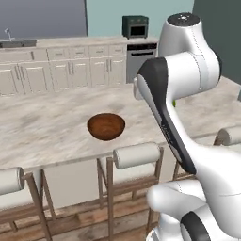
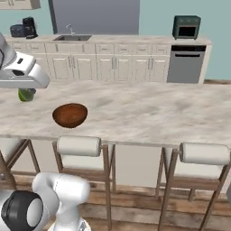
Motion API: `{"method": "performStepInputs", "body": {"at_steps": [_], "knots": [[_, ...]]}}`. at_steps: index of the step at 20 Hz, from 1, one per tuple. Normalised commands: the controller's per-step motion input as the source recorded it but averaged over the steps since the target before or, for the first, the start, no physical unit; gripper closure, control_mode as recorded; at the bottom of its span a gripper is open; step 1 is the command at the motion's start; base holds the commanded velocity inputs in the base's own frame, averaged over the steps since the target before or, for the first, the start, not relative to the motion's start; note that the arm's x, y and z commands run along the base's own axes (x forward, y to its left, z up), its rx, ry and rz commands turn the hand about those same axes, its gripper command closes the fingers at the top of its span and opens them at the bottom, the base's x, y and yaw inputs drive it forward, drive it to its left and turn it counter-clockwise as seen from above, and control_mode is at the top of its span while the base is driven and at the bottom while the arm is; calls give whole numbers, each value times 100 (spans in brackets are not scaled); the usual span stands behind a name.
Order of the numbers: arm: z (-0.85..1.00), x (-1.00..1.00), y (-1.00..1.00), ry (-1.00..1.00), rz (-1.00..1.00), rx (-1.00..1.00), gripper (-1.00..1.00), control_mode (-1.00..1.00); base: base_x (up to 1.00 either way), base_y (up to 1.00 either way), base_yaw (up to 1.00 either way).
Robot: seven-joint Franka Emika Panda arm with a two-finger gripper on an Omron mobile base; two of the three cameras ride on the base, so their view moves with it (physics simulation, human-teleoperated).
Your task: There is a bowl on the dining counter. Grab a lemon wedge from the fridge and place it in the bowl. Then get the liquor bottle and glass cup from the cabinet and place them next to the bowl.
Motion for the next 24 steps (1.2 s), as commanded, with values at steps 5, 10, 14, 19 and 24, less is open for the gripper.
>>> {"method": "performStepInputs", "body": {"at_steps": [5,10,14,19,24], "knots": [[0,0,0,0,0,0,100,100,87,-8,27],[0,0,0,0,0,0,100,100,98,0,18],[-15,47,0,11,8,6,100,-100,50,0,8],[-45,91,0,19,16,12,100,-100,0,0,0],[-67,97,0,16,18,10,100,-100,0,0,0]]}}
